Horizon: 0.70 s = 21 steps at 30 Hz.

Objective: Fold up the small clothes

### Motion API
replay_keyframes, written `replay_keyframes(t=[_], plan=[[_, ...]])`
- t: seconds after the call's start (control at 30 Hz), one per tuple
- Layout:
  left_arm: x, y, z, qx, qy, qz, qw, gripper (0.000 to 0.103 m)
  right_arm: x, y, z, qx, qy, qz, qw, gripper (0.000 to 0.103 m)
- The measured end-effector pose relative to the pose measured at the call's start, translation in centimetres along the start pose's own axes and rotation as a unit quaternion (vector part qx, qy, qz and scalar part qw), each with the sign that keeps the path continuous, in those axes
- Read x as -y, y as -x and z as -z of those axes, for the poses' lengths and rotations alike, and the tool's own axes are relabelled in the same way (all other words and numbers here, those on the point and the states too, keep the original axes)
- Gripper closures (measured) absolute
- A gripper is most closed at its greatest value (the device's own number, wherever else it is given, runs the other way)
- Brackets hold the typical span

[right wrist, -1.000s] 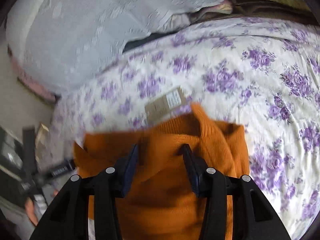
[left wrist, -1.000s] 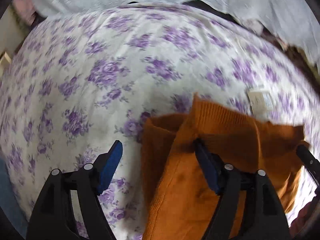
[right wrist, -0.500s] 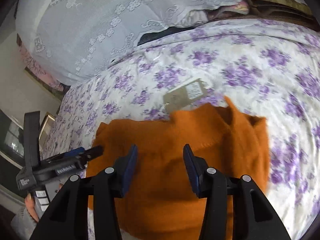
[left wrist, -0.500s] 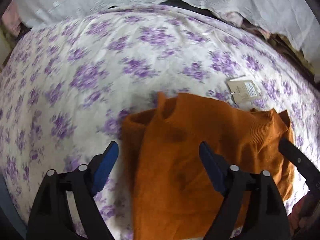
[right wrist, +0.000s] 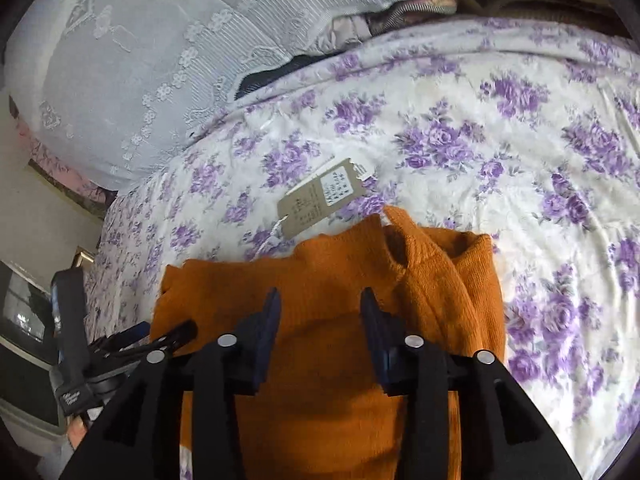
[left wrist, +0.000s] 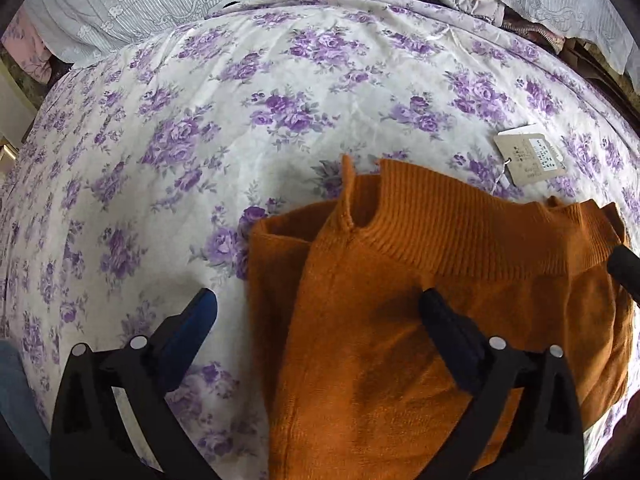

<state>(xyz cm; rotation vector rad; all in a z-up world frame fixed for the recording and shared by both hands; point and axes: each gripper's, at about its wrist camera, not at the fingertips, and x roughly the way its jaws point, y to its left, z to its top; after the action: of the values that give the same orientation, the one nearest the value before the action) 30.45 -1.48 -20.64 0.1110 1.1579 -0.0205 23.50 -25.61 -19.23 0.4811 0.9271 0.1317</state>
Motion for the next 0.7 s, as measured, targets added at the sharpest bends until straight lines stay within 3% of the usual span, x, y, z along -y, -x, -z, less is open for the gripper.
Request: replay_keyframes(t=[0.23, 0.37, 0.7], plan=[[-0.9, 0.3, 0.9, -0.006, 0.010, 0.001, 0.9999, 0.004, -0.3, 2.2, 3.3, -0.008, 0.012, 0.002, 1.000, 0.052], [-1.2, -0.3, 1.6, -0.011, 0.013, 0.004, 0.9998, 0.004, 1.3, 1.0, 5.7, -0.032, 0.003, 0.007, 0.999, 0.050], [-1.3, 1.7, 2.0, -0.005, 0.012, 0.008, 0.9999, 0.005, -0.6, 3.1, 5.6, -0.009, 0.034, 0.010, 0.999, 0.050]])
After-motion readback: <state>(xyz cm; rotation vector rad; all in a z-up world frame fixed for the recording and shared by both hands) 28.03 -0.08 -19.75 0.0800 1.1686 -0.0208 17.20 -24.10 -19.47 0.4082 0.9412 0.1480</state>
